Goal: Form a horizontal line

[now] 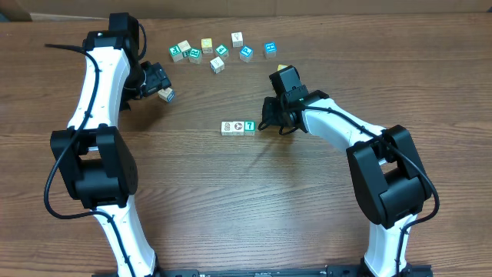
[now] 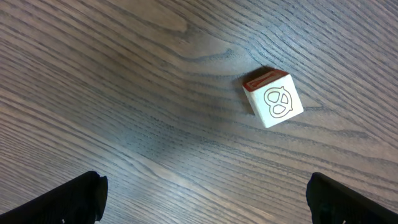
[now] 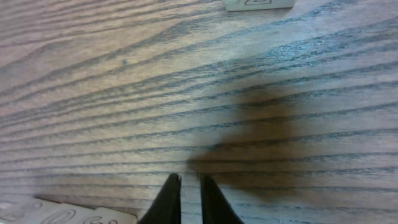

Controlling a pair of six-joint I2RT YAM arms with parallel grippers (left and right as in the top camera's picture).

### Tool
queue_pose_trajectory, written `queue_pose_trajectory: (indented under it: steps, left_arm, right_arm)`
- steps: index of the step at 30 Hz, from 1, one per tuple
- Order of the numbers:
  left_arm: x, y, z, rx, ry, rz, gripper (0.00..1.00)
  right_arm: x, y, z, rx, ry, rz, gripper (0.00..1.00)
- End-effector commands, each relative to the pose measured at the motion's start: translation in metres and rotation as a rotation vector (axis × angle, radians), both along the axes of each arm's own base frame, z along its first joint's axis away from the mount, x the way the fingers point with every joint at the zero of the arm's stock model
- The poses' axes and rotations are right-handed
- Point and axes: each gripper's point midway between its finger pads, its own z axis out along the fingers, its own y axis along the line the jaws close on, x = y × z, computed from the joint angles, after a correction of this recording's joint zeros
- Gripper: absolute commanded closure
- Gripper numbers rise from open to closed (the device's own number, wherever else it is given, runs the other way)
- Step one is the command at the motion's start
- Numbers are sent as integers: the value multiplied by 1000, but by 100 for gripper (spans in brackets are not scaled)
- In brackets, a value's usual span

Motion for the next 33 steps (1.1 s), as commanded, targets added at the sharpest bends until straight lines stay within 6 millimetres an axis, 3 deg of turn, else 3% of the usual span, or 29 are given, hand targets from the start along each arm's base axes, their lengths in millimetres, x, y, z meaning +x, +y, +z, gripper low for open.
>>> queue_pose_trajectory:
  steps: [1,3,8,12,16,19,24,33]
  left_arm:
    - [4,-3,0,6,-6,-16,0]
    - [4,-3,0,6,-6,-16,0]
    - [4,-3,0,6,-6,-16,0]
    - [4,-3,0,6,-6,-16,1]
    - [4,-3,0,6,-6,-16,0]
    - [4,-3,0,6,-6,-16,0]
    - [4,-3,0,6,-6,-16,0]
    - [4,-3,0,6,-6,-16,0]
  right_arm:
    - [6,1,9,-2,-18,-3,88]
    - [11,2,22,2,-38,4,83]
    - [28,4,75,3,-100,37,54]
    - [45,-6,131,-3,-133,35,46]
    - [55,-16,192,-20,-197,67,31]
    - [59,-19,218,-20,-242,75,29]
    - [60,-19,215,-25,-238,76,32]
    - [61,-17,168,-57,-139,83,35]
